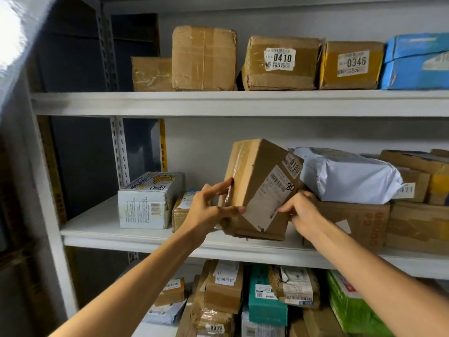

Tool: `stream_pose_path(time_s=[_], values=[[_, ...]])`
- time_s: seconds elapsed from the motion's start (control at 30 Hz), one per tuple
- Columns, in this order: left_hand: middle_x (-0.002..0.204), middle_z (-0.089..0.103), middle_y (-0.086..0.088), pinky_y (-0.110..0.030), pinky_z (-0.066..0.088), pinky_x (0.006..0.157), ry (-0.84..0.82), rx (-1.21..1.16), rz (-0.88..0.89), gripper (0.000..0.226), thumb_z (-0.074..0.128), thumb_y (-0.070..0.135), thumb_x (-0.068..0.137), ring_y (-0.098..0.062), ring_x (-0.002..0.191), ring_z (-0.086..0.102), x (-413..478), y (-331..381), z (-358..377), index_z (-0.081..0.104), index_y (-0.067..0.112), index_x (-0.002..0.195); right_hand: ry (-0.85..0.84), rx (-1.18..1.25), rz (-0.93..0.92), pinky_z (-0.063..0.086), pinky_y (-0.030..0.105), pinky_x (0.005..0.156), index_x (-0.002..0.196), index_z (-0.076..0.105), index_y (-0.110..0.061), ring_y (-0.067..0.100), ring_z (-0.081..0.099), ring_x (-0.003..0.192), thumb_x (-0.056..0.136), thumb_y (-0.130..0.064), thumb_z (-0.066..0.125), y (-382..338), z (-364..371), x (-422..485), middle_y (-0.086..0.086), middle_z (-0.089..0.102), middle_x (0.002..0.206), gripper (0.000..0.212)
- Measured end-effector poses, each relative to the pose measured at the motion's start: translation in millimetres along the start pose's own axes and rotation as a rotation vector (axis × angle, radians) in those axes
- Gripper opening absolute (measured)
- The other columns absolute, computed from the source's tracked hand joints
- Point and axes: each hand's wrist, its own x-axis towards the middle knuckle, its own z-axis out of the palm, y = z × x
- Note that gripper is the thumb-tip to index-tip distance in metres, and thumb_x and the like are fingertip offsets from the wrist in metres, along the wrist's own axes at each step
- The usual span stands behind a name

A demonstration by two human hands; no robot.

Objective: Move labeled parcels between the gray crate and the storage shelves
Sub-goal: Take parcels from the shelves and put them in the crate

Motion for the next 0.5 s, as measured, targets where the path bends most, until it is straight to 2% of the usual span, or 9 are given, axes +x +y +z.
stream_pose_path(time_s=[0.1, 0.2, 0.23, 0.3, 0.37, 0.43, 0.5], values=[[0.124, 0.049, -0.004, -0.026, 0.056, 0.069, 0.003, -0.021, -0.032, 0.077, 0.087, 0.019, 0.059, -0.020, 0.113, 0.056, -1.2, -2.9, -2.9, 0.059, 0.026, 0.131, -0.032, -0.025, -0.001, 0.051, 0.044, 0.087, 0.091, 0.057, -0.006, 0.029, 0.058, 0.100, 0.061, 0.028, 0.046, 2.8, -0.3, -4.3, 0.013, 0.064, 0.102, 0.047], [0.130, 0.058, -0.003, -0.033, 0.058, 0.067, 0.051, -0.154, -0.049, 0.071, 0.082, 0.021, 0.069, -0.024, 0.104, 0.066, 0.7, -10.9, -11.5, 0.055, 0.021, 0.134, -0.087, -0.059, -0.039, 0.052, 0.035, 0.072, 0.088, 0.061, -0.006, 0.027, 0.063, 0.085, 0.067, 0.018, 0.056, -1.0, -0.4, -15.1, 0.010, 0.067, 0.089, 0.032], [0.130, 0.059, -0.004, -0.035, 0.058, 0.069, 0.078, -0.196, -0.076, 0.067, 0.078, 0.026, 0.073, -0.024, 0.104, 0.066, 2.1, -12.5, -15.4, 0.054, 0.021, 0.135, -0.119, -0.046, -0.060, 0.052, 0.035, 0.073, 0.087, 0.062, -0.006, 0.026, 0.064, 0.085, 0.067, 0.014, 0.057, -3.6, 0.6, -19.1, 0.011, 0.068, 0.089, 0.029], [0.128, 0.060, -0.011, -0.039, 0.058, 0.073, 0.096, -0.282, -0.183, 0.053, 0.065, 0.035, 0.079, -0.029, 0.104, 0.065, 7.1, -13.9, -23.5, 0.057, 0.022, 0.130, -0.198, -0.012, -0.112, 0.050, 0.038, 0.089, 0.095, 0.066, -0.010, 0.027, 0.063, 0.098, 0.063, 0.002, 0.060, -9.0, 0.2, -25.5, 0.011, 0.070, 0.099, 0.035], [0.124, 0.061, -0.017, -0.041, 0.056, 0.077, 0.100, -0.362, -0.285, 0.037, 0.056, 0.038, 0.090, -0.030, 0.100, 0.064, 12.0, -12.4, -28.3, 0.060, 0.019, 0.121, -0.265, -0.026, -0.177, 0.040, 0.041, 0.103, 0.106, 0.069, -0.022, 0.025, 0.055, 0.115, 0.057, -0.010, 0.062, -13.7, -0.2, -30.2, 0.006, 0.066, 0.119, 0.051], [0.117, 0.065, -0.015, -0.041, 0.052, 0.081, 0.084, -0.442, -0.344, 0.034, 0.048, 0.037, 0.097, -0.027, 0.099, 0.063, 15.4, -9.7, -27.6, 0.058, 0.016, 0.122, -0.319, -0.066, -0.255, 0.033, 0.040, 0.107, 0.112, 0.066, -0.033, 0.021, 0.048, 0.123, 0.057, -0.015, 0.062, -17.1, 0.2, -34.3, 0.000, 0.059, 0.132, 0.059], [0.111, 0.069, -0.009, -0.041, 0.050, 0.082, 0.063, -0.492, -0.346, 0.032, 0.044, 0.037, 0.098, -0.025, 0.099, 0.063, 18.2, -8.0, -25.4, 0.058, 0.019, 0.121, -0.371, -0.067, -0.303, 0.036, 0.036, 0.107, 0.123, 0.063, -0.031, 0.019, 0.047, 0.126, 0.057, -0.015, 0.061, -17.5, 0.4, -33.3, -0.001, 0.054, 0.137, 0.068]])
